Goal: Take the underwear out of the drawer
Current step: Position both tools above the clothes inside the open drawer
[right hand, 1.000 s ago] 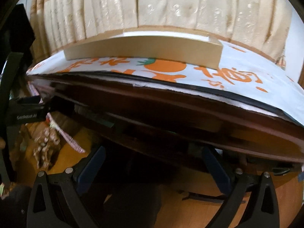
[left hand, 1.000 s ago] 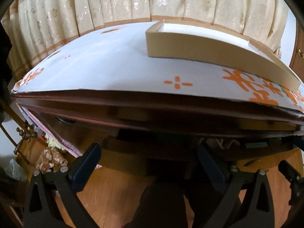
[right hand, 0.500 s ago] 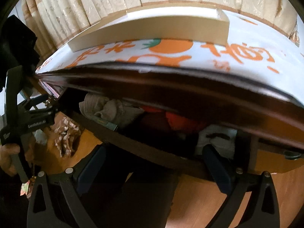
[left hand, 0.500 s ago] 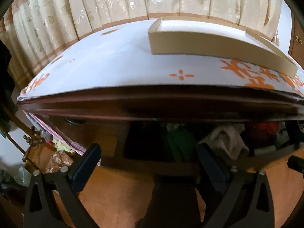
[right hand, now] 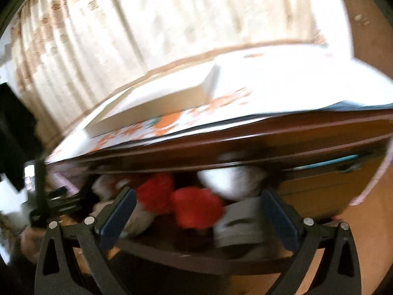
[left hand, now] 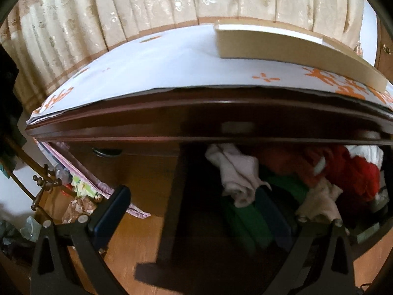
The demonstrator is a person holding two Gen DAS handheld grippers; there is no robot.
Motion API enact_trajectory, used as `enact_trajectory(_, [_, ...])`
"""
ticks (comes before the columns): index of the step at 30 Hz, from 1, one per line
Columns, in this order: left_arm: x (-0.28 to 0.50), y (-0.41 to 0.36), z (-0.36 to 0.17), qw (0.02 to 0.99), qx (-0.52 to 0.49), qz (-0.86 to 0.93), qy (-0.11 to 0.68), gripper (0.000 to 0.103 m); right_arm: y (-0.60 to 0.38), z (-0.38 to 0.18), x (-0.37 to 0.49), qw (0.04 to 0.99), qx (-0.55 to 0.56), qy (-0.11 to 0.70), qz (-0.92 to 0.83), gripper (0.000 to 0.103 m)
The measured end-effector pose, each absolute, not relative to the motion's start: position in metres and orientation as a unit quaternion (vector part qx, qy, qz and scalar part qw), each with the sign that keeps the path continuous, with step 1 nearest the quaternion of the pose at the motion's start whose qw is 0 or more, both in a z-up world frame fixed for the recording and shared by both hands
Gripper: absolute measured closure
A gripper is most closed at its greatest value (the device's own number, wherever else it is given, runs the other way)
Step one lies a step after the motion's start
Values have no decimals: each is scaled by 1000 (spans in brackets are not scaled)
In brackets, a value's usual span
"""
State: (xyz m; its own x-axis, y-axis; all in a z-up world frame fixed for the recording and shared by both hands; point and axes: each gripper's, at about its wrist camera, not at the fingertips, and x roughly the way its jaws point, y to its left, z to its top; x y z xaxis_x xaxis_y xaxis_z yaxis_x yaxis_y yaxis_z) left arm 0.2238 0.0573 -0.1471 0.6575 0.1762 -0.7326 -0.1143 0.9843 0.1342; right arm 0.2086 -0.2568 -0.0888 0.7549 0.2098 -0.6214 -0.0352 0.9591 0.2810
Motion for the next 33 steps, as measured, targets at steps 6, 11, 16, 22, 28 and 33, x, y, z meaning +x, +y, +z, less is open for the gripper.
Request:
enact_trajectory(6, [215, 71, -146, 910, 19, 87, 405, 0, -275, -107, 215, 923, 88, 375, -15, 4])
enact_trajectory(11, [208, 68, -149, 909, 29, 83, 408, 0, -275, -125, 221, 908, 89, 408, -14, 47])
enact_trajectory(16, [201, 68, -152, 908, 35, 80, 409, 0, -283, -146, 211, 894, 96, 437, -22, 56])
enact_trajectory(22, [200, 89, -147, 905, 23, 103, 411, 0, -289, -152, 216, 887, 90, 450, -54, 59])
enact_trajectory(28, [204, 99, -152, 895, 20, 107, 432, 0, -296, -162, 217, 875, 99, 470, -59, 66])
enact_trajectory(33, [210, 101, -167, 879, 10, 90, 468, 0, -297, -161, 214, 873, 102, 473, -57, 67])
